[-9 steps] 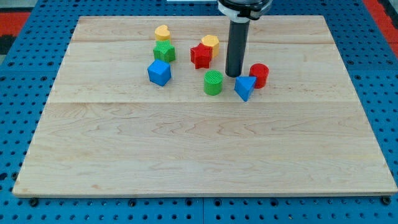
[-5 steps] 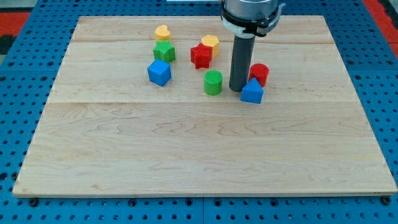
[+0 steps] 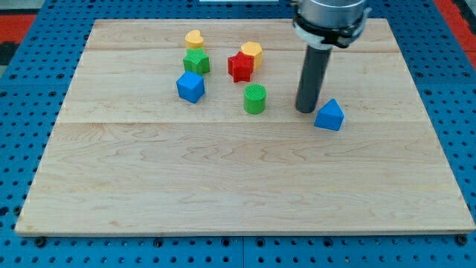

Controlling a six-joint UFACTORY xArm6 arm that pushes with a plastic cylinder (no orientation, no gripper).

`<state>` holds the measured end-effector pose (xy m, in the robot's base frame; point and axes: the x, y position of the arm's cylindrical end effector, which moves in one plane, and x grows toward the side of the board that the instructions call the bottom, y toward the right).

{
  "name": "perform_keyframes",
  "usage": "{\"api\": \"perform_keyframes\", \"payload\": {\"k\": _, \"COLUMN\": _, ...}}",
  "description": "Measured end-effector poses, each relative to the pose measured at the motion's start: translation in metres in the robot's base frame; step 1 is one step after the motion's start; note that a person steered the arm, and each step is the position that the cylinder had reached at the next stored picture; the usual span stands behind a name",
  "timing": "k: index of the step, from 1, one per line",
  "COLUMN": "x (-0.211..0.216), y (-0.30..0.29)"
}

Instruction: Place the red circle towards the top left of the blue triangle

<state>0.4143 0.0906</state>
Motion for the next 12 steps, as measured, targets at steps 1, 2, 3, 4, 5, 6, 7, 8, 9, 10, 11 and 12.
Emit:
{"api": "perform_keyframes", "payload": {"k": 1, "x": -0.022, "y": -0.012}}
{"api": "perform_keyframes", "payload": {"k": 2, "x": -0.049, "y": -0.003}}
{"api": "perform_keyframes", "payload": {"k": 3, "x": -0.056, "y": -0.003}}
{"api": "perform_keyframes", "payload": {"k": 4, "x": -0.068, "y": 0.006}}
{"api": "perform_keyframes", "payload": {"k": 5, "x": -0.077, "y": 0.017}}
{"api": "perform_keyframes", "payload": {"k": 6, "x": -0.077, "y": 0.017}}
{"api": "perform_keyframes", "payload": {"k": 7, "x": -0.077, "y": 0.025}}
{"api": "perform_keyframes", "payload": {"k": 8, "x": -0.077, "y": 0.026}}
{"api": "perform_keyframes", "payload": {"k": 9, "x": -0.077, "y": 0.026}}
{"api": "perform_keyframes", "payload": {"k": 10, "x": -0.060, "y": 0.024}}
{"api": "perform_keyframes", "payload": {"k": 11, "x": -0.032, "y": 0.024}}
{"api": "perform_keyframes", "payload": {"k": 12, "x": -0.031, "y": 0.024}}
